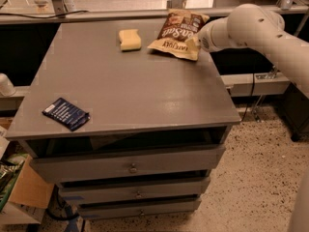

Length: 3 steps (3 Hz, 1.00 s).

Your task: Move brown chip bag near rxbar blueberry

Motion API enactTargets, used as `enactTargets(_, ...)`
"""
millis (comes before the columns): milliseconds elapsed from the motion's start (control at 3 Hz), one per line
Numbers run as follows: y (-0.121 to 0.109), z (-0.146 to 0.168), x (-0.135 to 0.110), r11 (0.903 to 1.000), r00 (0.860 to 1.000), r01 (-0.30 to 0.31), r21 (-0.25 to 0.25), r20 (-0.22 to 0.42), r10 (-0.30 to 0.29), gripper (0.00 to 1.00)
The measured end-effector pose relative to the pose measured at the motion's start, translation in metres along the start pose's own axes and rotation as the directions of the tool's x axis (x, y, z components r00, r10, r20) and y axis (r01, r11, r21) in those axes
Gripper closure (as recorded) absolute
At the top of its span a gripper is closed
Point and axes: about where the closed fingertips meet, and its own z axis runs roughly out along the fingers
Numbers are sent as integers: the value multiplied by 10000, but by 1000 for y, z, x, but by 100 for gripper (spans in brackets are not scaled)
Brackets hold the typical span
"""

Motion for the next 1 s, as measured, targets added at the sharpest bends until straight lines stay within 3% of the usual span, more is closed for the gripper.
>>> enactTargets(333,-11,8,-4,9998,9996,-105,185,267,100,8)
enactTargets(667,-17,5,-15,9996,9988,-75,264,476,63,0)
enactTargets(1000,-13,11,-15,9999,9992,-85,121,403,80,0)
